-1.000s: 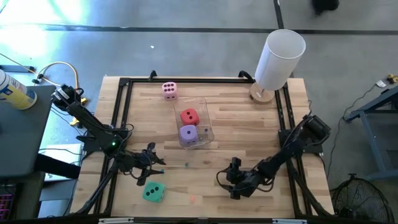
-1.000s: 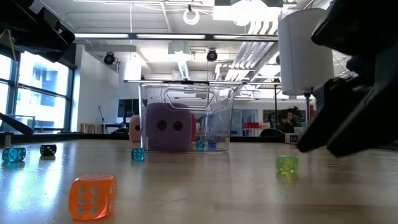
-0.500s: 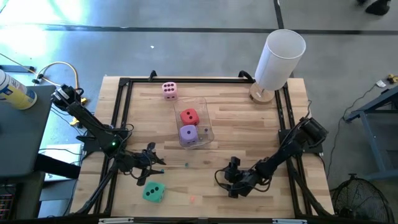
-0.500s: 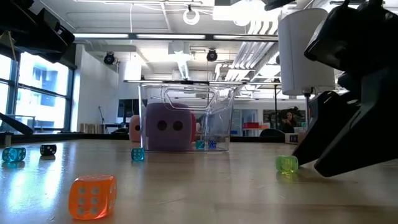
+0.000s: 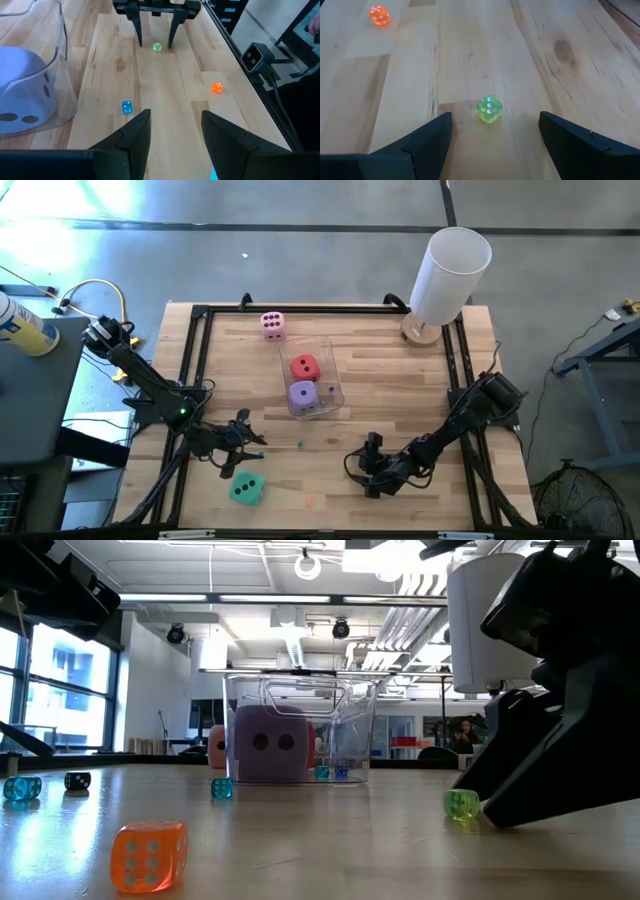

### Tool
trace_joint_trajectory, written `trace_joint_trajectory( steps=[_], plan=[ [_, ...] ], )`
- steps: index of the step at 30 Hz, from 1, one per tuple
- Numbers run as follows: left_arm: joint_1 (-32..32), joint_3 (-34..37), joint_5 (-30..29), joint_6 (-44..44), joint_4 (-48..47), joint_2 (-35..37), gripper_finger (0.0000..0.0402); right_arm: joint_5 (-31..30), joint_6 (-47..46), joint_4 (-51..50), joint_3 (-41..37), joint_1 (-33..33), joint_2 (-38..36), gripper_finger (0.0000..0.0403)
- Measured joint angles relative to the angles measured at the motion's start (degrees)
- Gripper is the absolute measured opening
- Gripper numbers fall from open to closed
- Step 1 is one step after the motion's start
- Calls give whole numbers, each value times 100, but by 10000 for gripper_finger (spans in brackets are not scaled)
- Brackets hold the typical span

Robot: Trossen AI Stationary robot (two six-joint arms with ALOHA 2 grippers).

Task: Pick & Place Dice
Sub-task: Put the small light green die into the transparent bin

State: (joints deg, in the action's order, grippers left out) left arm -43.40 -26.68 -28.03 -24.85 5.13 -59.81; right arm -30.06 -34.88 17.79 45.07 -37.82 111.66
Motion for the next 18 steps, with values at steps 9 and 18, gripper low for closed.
trace_joint_trajectory(
  steps=[9,18],
  plan=[
    [-1,2,2,1,0,0,168,18,64,51,-10,79,10,265],
    [-2,2,9,-222,2,2,168,37,66,161,-14,118,22,256]
  ],
)
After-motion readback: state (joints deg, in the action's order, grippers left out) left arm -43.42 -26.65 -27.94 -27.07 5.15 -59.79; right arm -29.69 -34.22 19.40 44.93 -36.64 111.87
